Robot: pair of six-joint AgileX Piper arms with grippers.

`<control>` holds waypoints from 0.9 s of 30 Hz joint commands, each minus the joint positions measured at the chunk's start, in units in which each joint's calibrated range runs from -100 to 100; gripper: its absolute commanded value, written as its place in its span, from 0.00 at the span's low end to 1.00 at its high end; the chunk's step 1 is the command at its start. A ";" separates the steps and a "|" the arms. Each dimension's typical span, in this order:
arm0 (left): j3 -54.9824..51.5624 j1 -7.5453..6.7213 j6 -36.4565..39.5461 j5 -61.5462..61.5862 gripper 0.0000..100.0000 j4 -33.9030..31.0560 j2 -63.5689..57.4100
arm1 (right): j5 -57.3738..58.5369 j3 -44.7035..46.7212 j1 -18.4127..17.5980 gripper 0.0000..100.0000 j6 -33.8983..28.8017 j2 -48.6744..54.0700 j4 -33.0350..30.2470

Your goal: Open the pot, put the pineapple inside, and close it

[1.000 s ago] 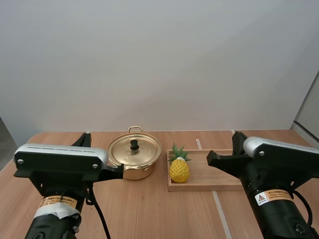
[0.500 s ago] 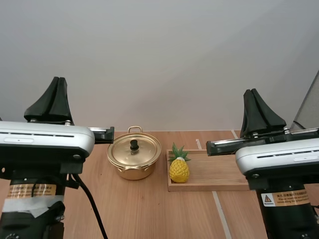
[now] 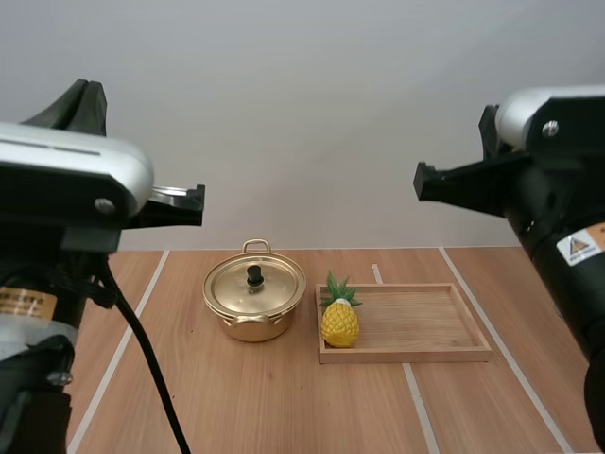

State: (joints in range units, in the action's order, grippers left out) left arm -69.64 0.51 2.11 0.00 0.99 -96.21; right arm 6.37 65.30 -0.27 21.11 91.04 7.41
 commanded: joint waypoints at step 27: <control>46.93 -0.02 0.27 51.90 0.00 2.52 40.43 | 19.40 -27.59 0.06 0.00 0.51 -29.28 -4.69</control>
State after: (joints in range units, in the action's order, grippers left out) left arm -24.73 0.51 2.84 49.40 1.76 -57.52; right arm 25.73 38.27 -0.27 21.30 62.14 3.64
